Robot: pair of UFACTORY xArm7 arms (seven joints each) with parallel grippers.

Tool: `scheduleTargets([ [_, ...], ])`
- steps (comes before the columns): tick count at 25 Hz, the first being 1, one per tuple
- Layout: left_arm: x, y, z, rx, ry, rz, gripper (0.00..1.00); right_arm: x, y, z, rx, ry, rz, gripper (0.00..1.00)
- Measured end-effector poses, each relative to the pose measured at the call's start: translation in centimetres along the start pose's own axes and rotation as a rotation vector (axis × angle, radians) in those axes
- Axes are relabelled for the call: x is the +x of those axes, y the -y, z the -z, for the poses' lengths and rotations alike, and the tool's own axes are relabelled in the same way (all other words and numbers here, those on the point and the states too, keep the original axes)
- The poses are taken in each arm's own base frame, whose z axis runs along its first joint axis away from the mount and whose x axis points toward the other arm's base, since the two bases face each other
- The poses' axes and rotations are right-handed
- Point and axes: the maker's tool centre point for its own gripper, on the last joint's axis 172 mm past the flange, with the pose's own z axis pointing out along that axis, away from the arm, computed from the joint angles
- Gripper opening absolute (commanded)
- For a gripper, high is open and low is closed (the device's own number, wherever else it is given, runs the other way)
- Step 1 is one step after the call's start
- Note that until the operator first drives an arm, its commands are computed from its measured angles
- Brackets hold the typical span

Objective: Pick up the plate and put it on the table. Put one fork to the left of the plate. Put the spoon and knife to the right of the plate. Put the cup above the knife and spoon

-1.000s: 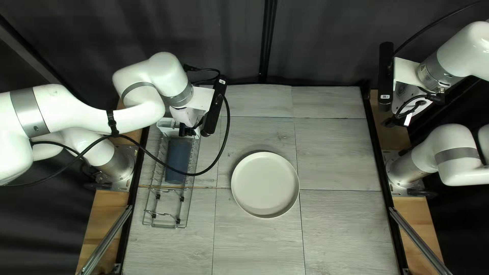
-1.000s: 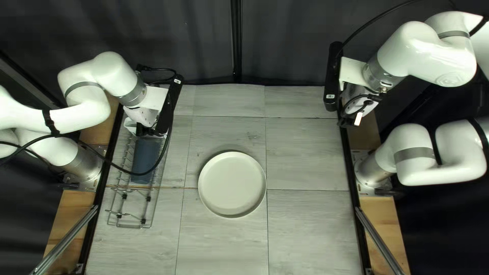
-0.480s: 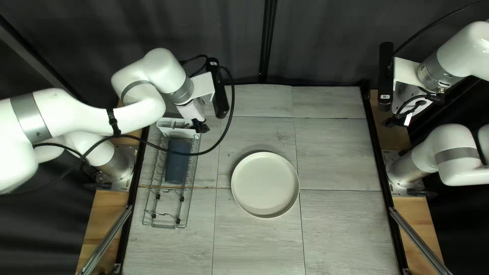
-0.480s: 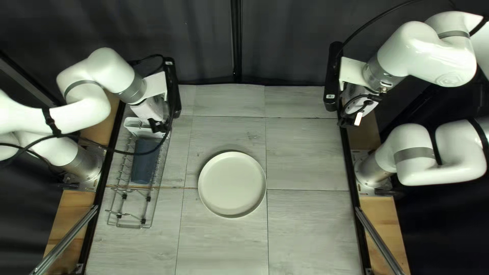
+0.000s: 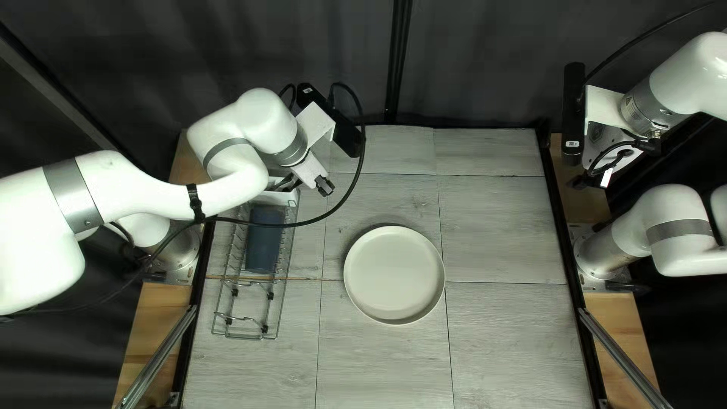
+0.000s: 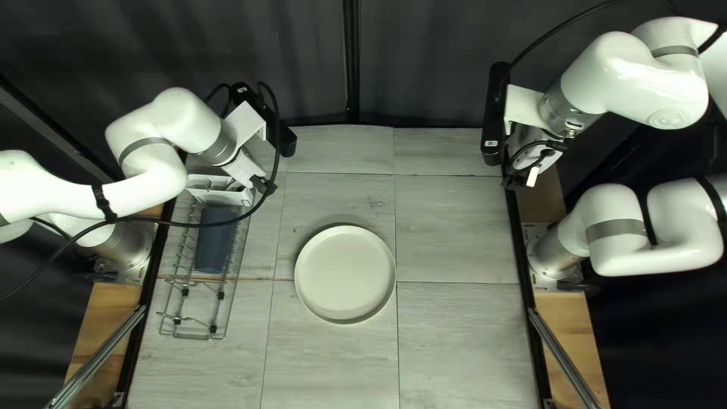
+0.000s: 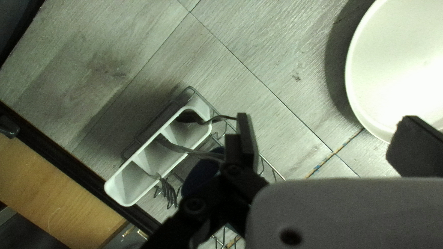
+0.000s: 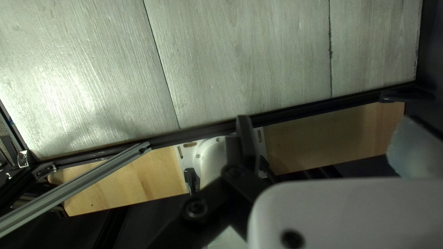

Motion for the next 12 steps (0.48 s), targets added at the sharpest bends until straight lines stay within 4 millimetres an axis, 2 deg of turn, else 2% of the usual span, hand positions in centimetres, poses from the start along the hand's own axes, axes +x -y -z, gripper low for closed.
scheduleTargets([
  [2, -0.2, 0.3, 0.2, 0.019, -0.012, 0.040, 1.00, 0.0, 0.0, 0.0, 0.000, 0.000, 0.000, 1.00],
  [8, -1.6, 3.0, 1.7, 0.125, -0.039, 0.200, 1.00, 0.0, 0.0, 0.0, 0.000, 0.000, 0.000, 1.00],
  [12, -1.7, 4.1, 1.6, 0.183, -0.045, 0.294, 1.00, 0.0, 0.0, 0.0, 0.000, 0.000, 0.000, 1.00],
])
